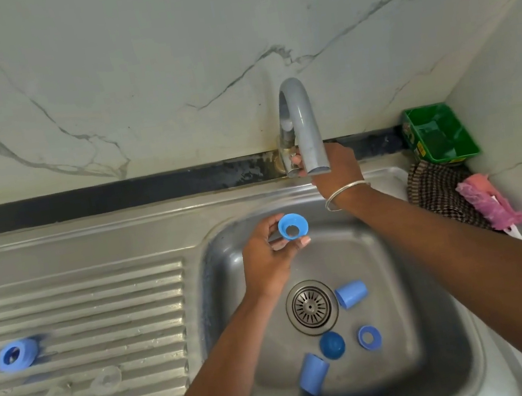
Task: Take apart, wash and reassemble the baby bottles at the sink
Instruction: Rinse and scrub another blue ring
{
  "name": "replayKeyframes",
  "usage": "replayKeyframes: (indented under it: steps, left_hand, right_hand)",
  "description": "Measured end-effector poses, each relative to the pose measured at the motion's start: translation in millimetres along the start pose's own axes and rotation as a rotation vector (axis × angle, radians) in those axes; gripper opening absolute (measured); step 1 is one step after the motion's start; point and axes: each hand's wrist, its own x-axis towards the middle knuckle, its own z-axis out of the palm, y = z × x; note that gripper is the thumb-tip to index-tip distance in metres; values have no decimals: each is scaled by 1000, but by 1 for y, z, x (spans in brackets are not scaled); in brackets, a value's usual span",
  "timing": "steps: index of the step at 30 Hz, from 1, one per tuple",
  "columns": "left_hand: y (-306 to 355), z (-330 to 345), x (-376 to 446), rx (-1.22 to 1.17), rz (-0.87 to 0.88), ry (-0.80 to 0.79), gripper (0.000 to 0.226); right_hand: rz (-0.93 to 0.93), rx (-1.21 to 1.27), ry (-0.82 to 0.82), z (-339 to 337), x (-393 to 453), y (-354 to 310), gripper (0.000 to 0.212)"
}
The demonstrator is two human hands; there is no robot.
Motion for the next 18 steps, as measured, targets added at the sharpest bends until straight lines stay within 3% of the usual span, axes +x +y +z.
replayKeyframes:
  steps: [13,18]
  left_hand:
    - [8,12,8,1,33,18,47]
    - [7,13,13,23,45,16,50]
  right_hand:
    - [-76,-179,-78,-7,0,-14,20]
    - [-20,39,-14,1,-16,-4,16]
